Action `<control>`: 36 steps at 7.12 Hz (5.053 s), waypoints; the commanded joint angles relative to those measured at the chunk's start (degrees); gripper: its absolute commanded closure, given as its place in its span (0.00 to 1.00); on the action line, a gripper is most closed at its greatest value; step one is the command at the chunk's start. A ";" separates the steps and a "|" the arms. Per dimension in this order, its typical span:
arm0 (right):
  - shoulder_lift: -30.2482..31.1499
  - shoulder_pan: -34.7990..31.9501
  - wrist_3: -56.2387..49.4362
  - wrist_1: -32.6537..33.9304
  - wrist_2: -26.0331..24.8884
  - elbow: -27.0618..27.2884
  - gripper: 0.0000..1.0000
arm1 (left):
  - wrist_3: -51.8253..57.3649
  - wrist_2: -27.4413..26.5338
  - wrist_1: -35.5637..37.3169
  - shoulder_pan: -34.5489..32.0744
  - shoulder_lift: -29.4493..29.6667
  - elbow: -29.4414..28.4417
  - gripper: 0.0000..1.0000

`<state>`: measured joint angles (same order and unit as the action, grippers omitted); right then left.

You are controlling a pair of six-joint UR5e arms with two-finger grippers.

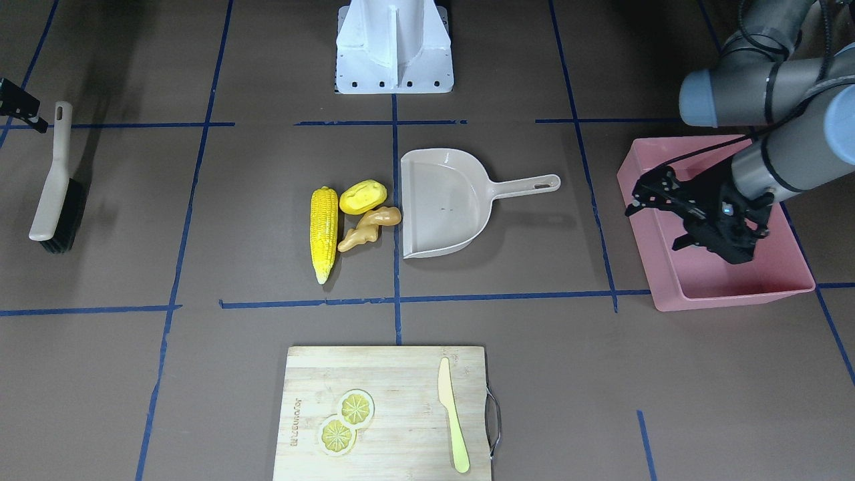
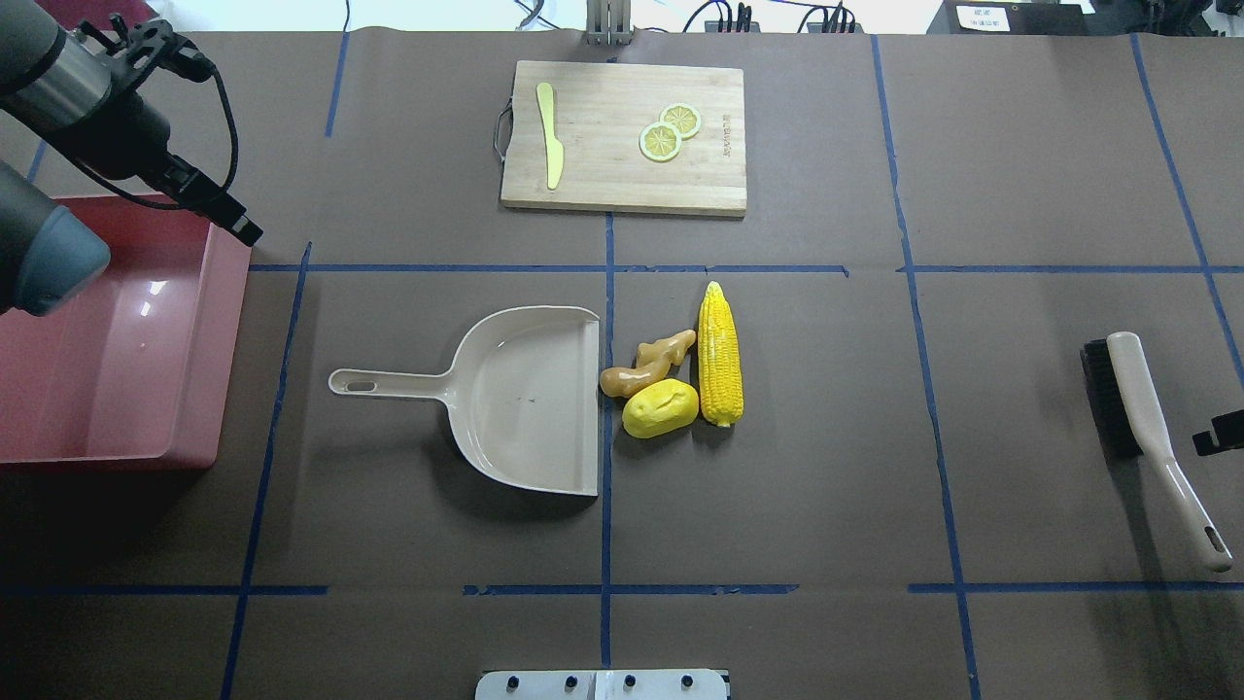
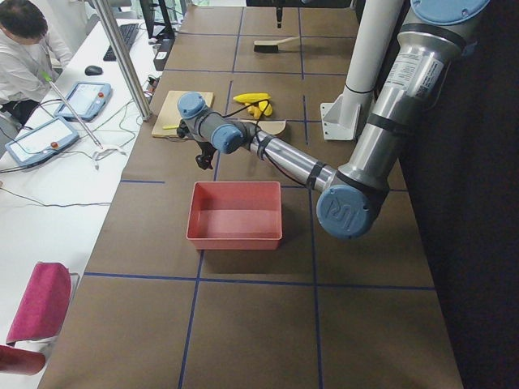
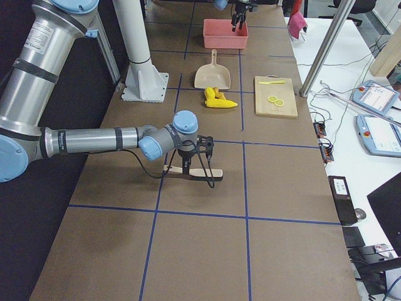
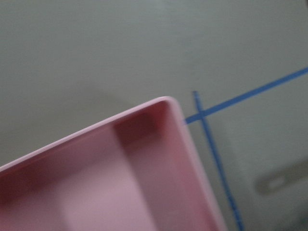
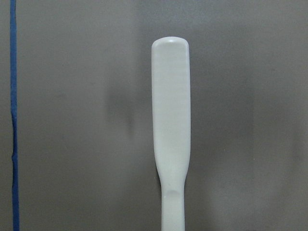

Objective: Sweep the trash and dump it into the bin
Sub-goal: 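Move the left gripper toward the dustpan handle while the right reaches the brush, then grasp the dustpan handle with the left gripper while the right gripper grasps the brush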

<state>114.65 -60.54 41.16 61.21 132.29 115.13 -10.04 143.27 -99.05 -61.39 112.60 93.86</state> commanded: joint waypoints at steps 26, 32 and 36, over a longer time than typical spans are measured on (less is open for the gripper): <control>-18.49 26.78 19.40 -2.15 -18.92 2.46 1.00 | 19.88 -25.84 -10.72 26.14 -1.77 6.95 0.08; -24.82 29.33 19.40 7.87 -20.67 2.46 0.99 | 20.59 -25.84 -10.20 25.27 -2.39 7.03 0.96; -26.84 30.91 19.49 9.18 -20.67 1.85 0.99 | 20.59 -25.93 -8.00 25.70 -1.69 7.21 0.99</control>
<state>88.68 -30.28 60.64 69.68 111.60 117.34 10.55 117.35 -107.22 -35.81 110.62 100.96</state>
